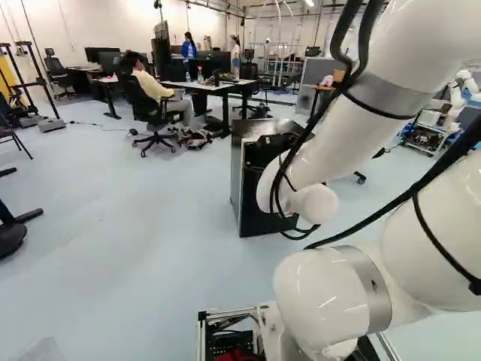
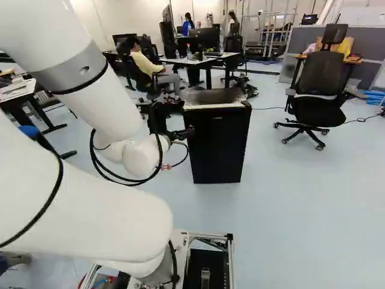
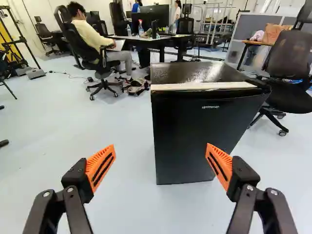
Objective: Grab a drink from the fridge
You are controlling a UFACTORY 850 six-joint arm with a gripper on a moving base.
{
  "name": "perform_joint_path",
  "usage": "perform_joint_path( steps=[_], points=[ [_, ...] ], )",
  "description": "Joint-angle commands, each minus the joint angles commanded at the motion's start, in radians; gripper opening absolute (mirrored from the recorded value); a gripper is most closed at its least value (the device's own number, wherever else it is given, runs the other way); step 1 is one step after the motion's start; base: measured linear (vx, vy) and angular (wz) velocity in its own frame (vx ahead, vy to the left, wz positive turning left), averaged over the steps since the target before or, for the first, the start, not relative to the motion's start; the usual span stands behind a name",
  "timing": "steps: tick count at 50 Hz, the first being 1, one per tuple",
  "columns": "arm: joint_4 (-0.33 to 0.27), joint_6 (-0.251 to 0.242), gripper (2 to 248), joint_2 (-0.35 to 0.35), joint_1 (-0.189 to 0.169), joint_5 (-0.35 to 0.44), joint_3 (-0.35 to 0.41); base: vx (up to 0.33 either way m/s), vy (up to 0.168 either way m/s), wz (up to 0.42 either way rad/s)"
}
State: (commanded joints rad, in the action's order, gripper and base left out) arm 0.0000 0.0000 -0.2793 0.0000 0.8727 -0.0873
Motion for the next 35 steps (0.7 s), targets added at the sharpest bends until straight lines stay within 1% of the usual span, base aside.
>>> perform_joint_path(
  steps=[10, 16, 35],
  points=[
    [0.0, 0.0, 247, 0.0, 0.0, 0.0, 0.0, 0.0, 0.0, 0.0],
    [0.0, 0.0, 247, 0.0, 0.0, 0.0, 0.0, 0.002, -0.023, -0.105],
    [0.0, 0.0, 247, 0.0, 0.0, 0.0, 0.0, 0.019, -0.001, -0.002]
  ],
)
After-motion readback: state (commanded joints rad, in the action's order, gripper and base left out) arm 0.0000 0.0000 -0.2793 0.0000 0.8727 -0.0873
